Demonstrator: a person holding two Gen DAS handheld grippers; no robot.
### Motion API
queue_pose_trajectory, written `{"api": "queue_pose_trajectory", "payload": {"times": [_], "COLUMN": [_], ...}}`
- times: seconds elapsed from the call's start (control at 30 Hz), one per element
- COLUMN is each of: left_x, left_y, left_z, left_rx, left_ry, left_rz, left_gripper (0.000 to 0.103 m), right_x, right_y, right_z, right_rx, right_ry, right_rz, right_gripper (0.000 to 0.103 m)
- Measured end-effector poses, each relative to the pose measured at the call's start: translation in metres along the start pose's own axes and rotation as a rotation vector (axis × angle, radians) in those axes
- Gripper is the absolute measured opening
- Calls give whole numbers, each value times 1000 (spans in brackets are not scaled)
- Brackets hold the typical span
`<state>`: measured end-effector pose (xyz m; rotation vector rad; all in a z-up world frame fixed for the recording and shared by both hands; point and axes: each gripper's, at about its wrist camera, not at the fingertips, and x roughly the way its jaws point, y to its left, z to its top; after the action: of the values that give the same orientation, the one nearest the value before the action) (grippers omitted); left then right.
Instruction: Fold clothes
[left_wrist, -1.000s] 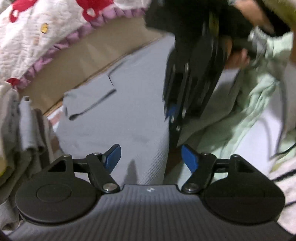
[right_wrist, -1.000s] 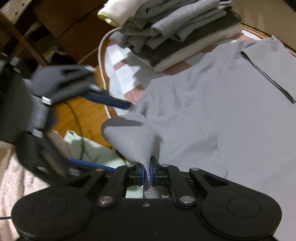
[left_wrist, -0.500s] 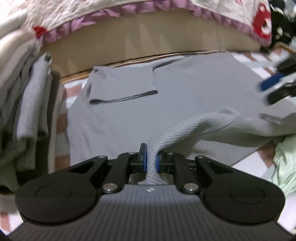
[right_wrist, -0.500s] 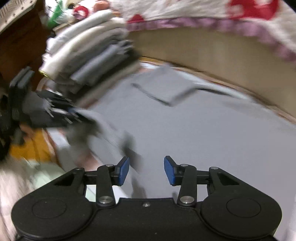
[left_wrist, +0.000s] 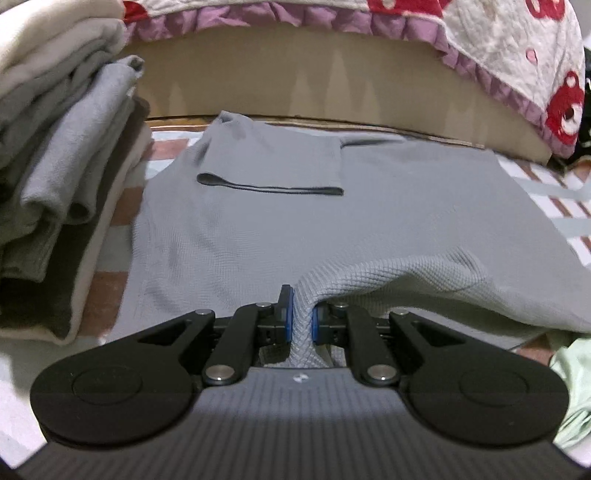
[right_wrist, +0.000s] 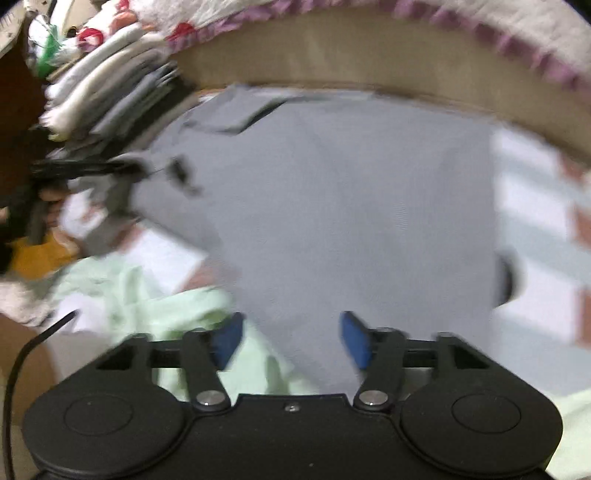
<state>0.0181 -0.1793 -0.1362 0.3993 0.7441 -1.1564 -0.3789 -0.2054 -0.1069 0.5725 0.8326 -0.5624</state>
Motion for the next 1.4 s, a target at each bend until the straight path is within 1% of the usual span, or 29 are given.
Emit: {"api": "queue_pose_trajectory", "payload": {"times": [0.03, 0.07, 0.17, 0.2, 0.23, 0.3, 0.37, 0.43, 0.47, 0.5, 0.53, 0.6, 0.67, 0.7, 0.73, 0.83, 0.9, 0.97, 1.03, 1.07, 1.13, 1.17, 1.2, 1.23, 1.27, 1.3, 1.4], "left_x": [4, 3, -1, -4, -6, -9, -9, -8, -8, -9, -10, -12, -13, -11, -9, 6, 18, 30, 37, 39, 40, 40, 40, 39, 39, 39, 39], "left_y": [1, 1, 3, 4, 4, 3, 2, 2, 2, 2, 2, 4, 5, 3, 1, 0, 10, 18, 20, 20, 20, 20, 21, 22, 24, 27, 33], "left_z": [1, 1, -1, -2, -3, -3, -1, 0, 0, 0, 0, -1, -2, -3, -4, -2, 4, 14, 23, 26, 24, 22, 19, 16, 15, 14, 12], "left_rx": [-5, -8, -29, -36, -40, -24, -31, -54, -50, -46, -43, -49, -42, -28, -13, 24, -6, -25, -24, -27, -33, -35, -38, -41, -52, -65, -105], "left_ry": [3, -2, -21, -28, -36, -54, -57, -59, -63, -68, -73, -84, -96, -102, -108, -106, -95, -87, -92, -102, -115, -117, -116, -112, -109, -106, -98], "left_rz": [-1, -2, -6, -4, -3, 11, 12, 1, 2, 4, 6, 9, 31, 55, 81, 134, 153, 180, 195, 191, 179, 174, 164, 153, 142, 132, 102], "left_gripper": [9, 9, 9, 9, 9, 9, 8, 8, 8, 8, 8, 8, 8, 8, 8, 8, 8, 8, 8, 8, 8, 8, 8, 8, 8, 8, 8], "right_x": [7, 16, 34, 37, 37, 42, 51, 51, 50, 49, 47, 35, 32, 32, 36, 61, 78, 86, 80, 76, 62, 54, 46, 39, 33, 31, 29], "right_y": [8, 17, 26, 25, 20, 11, 13, 24, 27, 27, 26, 17, 7, 2, -4, -32, -53, -71, -93, -105, -126, -136, -145, -153, -160, -164, -173], "right_z": [-2, -5, -5, -3, -2, -1, -5, -4, -2, 5, 13, 32, 57, 69, 84, 132, 154, 165, 169, 170, 164, 158, 152, 143, 133, 126, 108], "right_rx": [-27, -71, -163, -167, -148, -108, -136, -189, -211, -215, -211, -163, -164, -170, -193, -233, -246, -246, -173, -129, -8, 65, 143, 215, 275, 304, 336], "right_ry": [13, 28, 36, 35, 26, 18, 41, 33, 32, 16, -7, -82, -112, -121, -113, -22, 51, 75, 59, 47, 7, -24, -59, -84, -103, -113, -120], "right_rz": [-21, -66, -237, -278, -291, -282, -302, -325, -336, -360, -388, -408, -420, -426, -431, -383, -364, -417, -454, -469, -465, -440, -405, -358, -311, -298, -319], "right_gripper": [69, 69, 65, 65, 65, 65, 63, 42, 18, 6, 6, 6, 6, 6, 5, 6, 15, 22, 21, 26, 27, 29, 36, 41, 50, 55, 56]}}
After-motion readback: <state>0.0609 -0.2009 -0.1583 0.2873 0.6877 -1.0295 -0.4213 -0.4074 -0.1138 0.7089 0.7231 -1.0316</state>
